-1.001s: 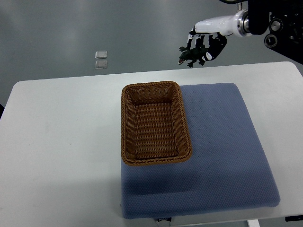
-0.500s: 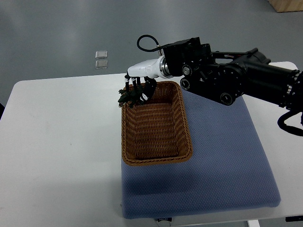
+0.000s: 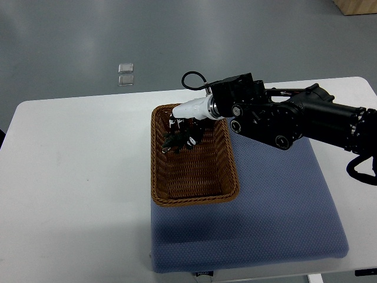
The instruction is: Place crocodile in brown basket with right hand
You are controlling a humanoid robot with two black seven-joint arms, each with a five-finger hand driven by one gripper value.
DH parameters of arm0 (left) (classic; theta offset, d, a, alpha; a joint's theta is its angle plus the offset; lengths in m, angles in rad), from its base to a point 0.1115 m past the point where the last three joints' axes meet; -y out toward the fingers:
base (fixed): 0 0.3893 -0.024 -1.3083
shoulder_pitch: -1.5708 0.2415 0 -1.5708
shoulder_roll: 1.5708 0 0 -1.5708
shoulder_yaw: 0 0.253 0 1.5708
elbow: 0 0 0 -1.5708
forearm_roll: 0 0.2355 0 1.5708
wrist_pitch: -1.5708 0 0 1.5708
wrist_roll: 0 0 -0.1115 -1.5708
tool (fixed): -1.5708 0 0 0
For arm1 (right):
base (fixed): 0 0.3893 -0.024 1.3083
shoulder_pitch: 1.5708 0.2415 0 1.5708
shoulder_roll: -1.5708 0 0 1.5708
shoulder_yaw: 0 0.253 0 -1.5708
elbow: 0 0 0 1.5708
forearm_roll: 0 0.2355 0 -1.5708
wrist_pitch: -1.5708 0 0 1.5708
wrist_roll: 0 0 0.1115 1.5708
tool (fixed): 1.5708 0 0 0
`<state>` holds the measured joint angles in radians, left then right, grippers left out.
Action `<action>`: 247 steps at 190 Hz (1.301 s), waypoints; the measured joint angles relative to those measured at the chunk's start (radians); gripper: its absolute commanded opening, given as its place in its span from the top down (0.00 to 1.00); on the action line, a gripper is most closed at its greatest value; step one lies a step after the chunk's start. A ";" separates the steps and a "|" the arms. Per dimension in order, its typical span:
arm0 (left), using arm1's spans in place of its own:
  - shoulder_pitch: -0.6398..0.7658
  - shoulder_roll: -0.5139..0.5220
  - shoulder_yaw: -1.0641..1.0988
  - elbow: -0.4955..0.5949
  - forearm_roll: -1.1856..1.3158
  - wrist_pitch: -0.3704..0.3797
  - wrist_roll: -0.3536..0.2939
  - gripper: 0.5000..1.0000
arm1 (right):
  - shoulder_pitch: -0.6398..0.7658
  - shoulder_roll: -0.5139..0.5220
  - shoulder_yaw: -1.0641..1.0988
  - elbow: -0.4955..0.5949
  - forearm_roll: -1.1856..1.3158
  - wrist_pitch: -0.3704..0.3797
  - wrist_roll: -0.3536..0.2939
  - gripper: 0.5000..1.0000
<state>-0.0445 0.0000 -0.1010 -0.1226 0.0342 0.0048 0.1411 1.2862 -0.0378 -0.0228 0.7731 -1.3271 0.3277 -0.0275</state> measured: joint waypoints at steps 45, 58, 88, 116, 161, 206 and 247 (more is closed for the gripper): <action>0.000 0.000 0.001 0.000 0.000 0.000 0.000 0.00 | -0.023 -0.019 -0.025 0.002 -0.003 0.001 0.000 0.92; 0.000 0.000 0.000 0.000 0.000 0.000 0.000 0.00 | -0.032 -0.020 -0.026 0.002 -0.003 0.001 0.000 0.88; 0.000 0.000 0.000 0.000 0.000 0.000 0.000 0.00 | -0.044 -0.021 -0.026 0.000 -0.003 -0.001 0.001 0.42; 0.000 0.000 0.000 0.000 0.000 0.000 0.000 0.00 | -0.046 -0.025 -0.012 0.000 -0.001 -0.001 0.001 0.17; 0.000 0.000 0.001 0.000 0.000 0.000 0.000 0.00 | -0.038 -0.057 0.006 0.010 0.012 0.008 0.001 0.15; 0.000 0.000 0.000 0.000 0.001 0.000 0.000 0.00 | -0.030 -0.110 0.214 0.013 0.036 0.003 0.002 0.15; 0.000 0.000 0.000 0.000 0.001 0.000 0.000 0.00 | -0.134 -0.172 0.576 -0.001 0.168 -0.079 0.023 0.15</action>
<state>-0.0444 0.0000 -0.1010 -0.1228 0.0347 0.0051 0.1411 1.1525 -0.2096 0.5528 0.7724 -1.1592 0.2484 -0.0045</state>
